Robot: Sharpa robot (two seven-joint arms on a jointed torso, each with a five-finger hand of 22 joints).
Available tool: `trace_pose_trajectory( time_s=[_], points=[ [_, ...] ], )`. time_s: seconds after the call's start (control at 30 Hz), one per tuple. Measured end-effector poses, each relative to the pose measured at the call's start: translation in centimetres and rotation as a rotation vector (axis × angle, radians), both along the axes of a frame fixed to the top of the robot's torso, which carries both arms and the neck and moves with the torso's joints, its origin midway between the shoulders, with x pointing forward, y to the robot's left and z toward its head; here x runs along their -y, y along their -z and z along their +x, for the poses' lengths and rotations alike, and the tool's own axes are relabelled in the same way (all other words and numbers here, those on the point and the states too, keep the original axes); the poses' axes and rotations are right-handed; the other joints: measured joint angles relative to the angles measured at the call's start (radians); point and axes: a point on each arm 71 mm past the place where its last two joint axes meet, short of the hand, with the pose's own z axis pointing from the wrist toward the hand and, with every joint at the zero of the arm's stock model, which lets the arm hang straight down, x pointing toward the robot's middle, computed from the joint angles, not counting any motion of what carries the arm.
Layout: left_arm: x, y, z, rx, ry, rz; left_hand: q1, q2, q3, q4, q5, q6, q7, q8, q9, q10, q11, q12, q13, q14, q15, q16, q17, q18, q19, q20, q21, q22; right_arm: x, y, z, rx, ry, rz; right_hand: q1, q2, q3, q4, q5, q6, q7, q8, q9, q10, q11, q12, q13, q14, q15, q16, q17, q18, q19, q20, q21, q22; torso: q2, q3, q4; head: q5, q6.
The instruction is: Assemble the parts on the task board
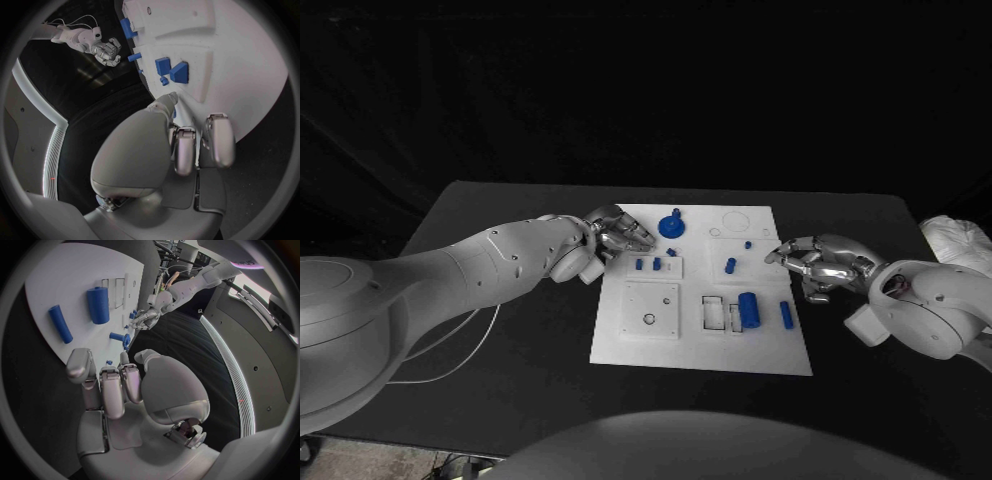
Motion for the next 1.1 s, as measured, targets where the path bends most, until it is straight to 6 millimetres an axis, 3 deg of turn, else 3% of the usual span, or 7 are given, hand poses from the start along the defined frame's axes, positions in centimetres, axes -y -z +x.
trace_pose_trajectory(
  time_s=[0.13,0.33,0.43,0.67,0.77,0.87,1.1],
  points=[
    [-0.1,-0.3,-0.2,0.026,0.006,-0.016,-0.003,-0.003,-0.019,0.019,-0.022,-0.004,0.004,0.0,0.0,-0.115,0.001,-0.073,-0.037,0.0,0.0,0.0,0.0,0.0,0.0,0.0,0.004,0.0,0.0,0.0,0.0,0.0,0.001,0.0,0.0,0.0,0.0,0.0,0.0,0.0,0.0,0.0,0.0,0.0,0.0,0.0,0.0,0.0,0.0,0.0,0.0,0.0,-0.004,0.004,0.0,0.0,-0.001,0.0002,0.0006,-0.004,0.0],
    [0.1,-5.3,0.7,0.201,0.047,-0.012,0.013,-0.026,-0.031,0.077,-0.042,-0.016,0.005,0.013,0.0,-0.432,0.005,-0.457,-0.491,0.002,0.002,0.0,0.0,0.0,0.004,0.004,0.018,0.0,0.2,0.0,0.0,0.0,0.006,-0.002,0.0,0.0,0.0,0.0,0.0,0.0,0.0,0.0,0.0,0.0,0.0,0.0,0.0,0.0,0.0,0.0,0.0,0.0,-0.004,0.004,-0.004,0.0,-0.002,0.0002,0.0007,-0.013,0.0],
    [0.3,-8.7,1.4,0.31,0.084,0.022,0.018,-0.04,-0.032,0.105,-0.061,-0.018,0.007,0.021,0.0,-0.434,0.005,-0.573,-0.602,0.002,0.002,-0.019,0.0,0.0,0.008,0.0,0.018,0.0,0.3,0.0,0.0,0.001,0.007,-0.003,0.0,0.0,0.0,0.0,0.0,0.0,0.0,0.0,0.0,0.0,0.0,0.0,0.0,0.0,0.0,0.0,0.0,0.0,-0.004,0.004,-0.004,0.0,-0.002,0.0008,0.0005,-0.015,0.0],
    [1.7,-16.5,2.3,0.585,0.218,0.202,0.008,-0.047,-0.03,0.11,-0.086,-0.021,0.003,0.033,0.002,-0.405,0.012,-0.751,-0.757,0.002,0.002,-0.082,0.0,0.0,0.008,0.0,0.01,0.0,0.2,0.0,0.0,0.001,0.006,-0.002,0.0,0.0,0.0,0.0,0.0,0.0,0.0,0.0,0.0,0.0,0.0,0.0,0.0,0.0,0.0,0.0,0.0,0.0,-0.004,0.004,-0.004,0.001,-0.002,0.0026,-0.0003,-0.015,0.0],
    [3.0,-17.8,2.1,0.654,0.298,0.307,0.002,-0.048,-0.026,0.11,-0.102,-0.016,-0.002,0.035,0.002,-0.395,0.012,-0.797,-0.798,-0.041,-0.001,-0.196,-0.012,0.0,-0.006,-0.008,-0.017,0.0,0.0,0.0,0.0,0.001,0.004,-0.001,0.0,0.0,0.0,0.0,0.0,0.0,0.0,0.0,0.0,0.0,0.0,0.0,0.0,0.0,0.0,0.0,0.0,0.0,-0.004,0.004,-0.004,0.001,-0.004,0.0032,-0.0007,-0.015,0.0],
    [4.7,-18.2,1.7,0.714,0.39,0.414,0.015,-0.043,0.019,0.105,-0.145,-0.02,-0.016,0.035,0.002,-0.406,0.001,-0.86,-0.846,-0.121,-0.006,-0.313,-0.108,0.0,-0.018,-0.011,-0.041,0.0,-0.1,0.0,0.0,0.001,0.001,0.0,0.002,-0.002,0.0,0.0,-0.006,0.009,0.003,0.005,0.002,0.0,0.0,0.0,0.0,0.0,0.0,0.0,0.0,0.0,-0.004,0.003,-0.004,0.001,-0.004,0.0034,-0.0013,-0.016,0.0],
    [10.0,-17.2,-0.1,0.865,0.684,0.689,0.036,-0.098,0.142,0.074,-0.136,-0.009,-0.07,0.032,-0.004,-0.352,-0.042,-1.052,-0.983,-0.069,-0.013,-0.303,-0.135,0.0,0.011,-0.011,0.031,0.0,-0.2,0.0,0.0,-0.003,-0.001,0.0,0.004,-0.004,0.006,0.0,-0.006,0.022,0.0,0.008,0.002,0.0,0.0,0.0,0.0,0.0,0.0,0.0,0.0,0.0,-0.004,0.003,-0.004,0.001,0.001,0.0008,-0.0045,-0.018,0.0]
  ],
)
